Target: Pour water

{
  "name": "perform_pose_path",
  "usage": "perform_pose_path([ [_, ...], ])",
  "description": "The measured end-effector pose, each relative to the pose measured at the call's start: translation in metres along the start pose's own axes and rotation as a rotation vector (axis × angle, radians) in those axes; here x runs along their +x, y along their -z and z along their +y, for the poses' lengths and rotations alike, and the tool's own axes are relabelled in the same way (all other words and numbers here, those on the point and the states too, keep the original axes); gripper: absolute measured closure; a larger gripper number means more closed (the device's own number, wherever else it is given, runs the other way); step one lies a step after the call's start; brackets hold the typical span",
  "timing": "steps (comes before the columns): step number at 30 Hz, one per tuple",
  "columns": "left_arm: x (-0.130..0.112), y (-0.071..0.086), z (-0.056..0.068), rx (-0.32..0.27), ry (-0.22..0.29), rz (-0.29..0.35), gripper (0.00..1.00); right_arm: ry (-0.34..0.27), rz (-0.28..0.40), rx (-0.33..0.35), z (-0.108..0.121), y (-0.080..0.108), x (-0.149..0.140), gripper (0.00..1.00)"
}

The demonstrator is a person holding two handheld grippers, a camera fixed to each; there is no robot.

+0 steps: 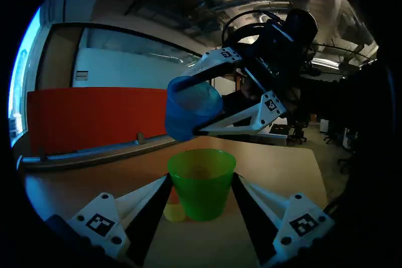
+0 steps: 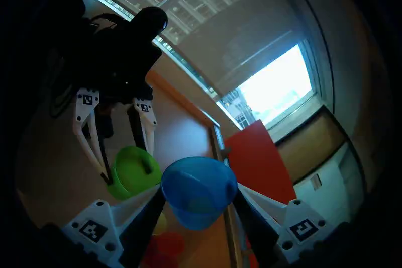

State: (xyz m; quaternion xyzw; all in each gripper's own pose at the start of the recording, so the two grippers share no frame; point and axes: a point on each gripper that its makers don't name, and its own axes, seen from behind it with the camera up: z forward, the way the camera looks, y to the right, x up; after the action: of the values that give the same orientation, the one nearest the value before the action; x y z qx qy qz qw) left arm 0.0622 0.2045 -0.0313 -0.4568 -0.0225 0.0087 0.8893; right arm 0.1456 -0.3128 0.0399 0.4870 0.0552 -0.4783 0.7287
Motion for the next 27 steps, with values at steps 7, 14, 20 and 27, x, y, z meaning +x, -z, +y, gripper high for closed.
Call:
perform_pose_path([
  [7,0.003,0.000,0.000,-0.001,0.001,0.008,0.16,0.027,-0.009,-0.004,0.006,-0.001,0.001,0.10],
  [14,0.003,-0.001,0.001,-0.002,0.003,0.013,0.16,0.060,-0.020,-0.006,0.008,-0.004,0.001,0.10],
  [20,0.005,-0.003,0.002,-0.005,0.002,0.015,0.16,0.084,-0.030,-0.013,0.010,-0.005,0.000,0.10],
  [27,0.005,-0.004,0.002,-0.007,-0.001,0.016,0.16,0.103,-0.036,-0.019,0.013,-0.005,0.001,0.10],
])
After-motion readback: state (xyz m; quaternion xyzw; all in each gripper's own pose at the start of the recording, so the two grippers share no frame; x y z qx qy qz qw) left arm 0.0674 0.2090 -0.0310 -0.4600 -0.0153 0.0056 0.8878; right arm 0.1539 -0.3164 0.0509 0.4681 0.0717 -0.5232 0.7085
